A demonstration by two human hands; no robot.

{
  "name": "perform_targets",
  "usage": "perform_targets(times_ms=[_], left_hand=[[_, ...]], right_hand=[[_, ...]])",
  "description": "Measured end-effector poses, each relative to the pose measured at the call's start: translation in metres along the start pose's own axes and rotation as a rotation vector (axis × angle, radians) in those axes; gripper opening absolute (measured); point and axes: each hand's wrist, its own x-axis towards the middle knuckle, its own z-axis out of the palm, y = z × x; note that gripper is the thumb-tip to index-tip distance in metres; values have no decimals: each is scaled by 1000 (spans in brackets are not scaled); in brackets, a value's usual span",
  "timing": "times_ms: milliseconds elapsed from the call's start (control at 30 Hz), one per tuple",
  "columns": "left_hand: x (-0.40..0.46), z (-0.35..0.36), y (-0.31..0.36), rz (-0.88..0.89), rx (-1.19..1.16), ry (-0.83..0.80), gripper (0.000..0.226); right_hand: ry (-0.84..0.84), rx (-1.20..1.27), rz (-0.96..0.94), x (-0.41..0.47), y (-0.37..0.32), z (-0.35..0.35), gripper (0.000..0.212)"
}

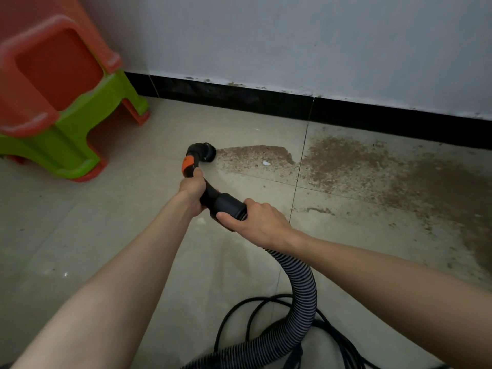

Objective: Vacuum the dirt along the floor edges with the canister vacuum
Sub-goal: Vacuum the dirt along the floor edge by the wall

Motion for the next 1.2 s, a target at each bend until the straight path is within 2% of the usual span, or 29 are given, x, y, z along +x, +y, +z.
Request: perform_targets(times_ms=[300,500,967,1100,1200], left_hand=[[1,2,0,25,26,-29,37],[-2,11,-2,35,38,-43,50],[-14,58,-11,53,144,-180,55],[-13,66,-15,42,173,-197,54],[-14,68,-17,23,171,-236,50]], right_hand=[[1,47,17,0,5,2,61],[3,74,48,-4,10,-4,61],[82,202,161,-25,47,-11,54],[-12,324,162,-26,53,-19,52],[-86,506,188,-20,50,-27,64]])
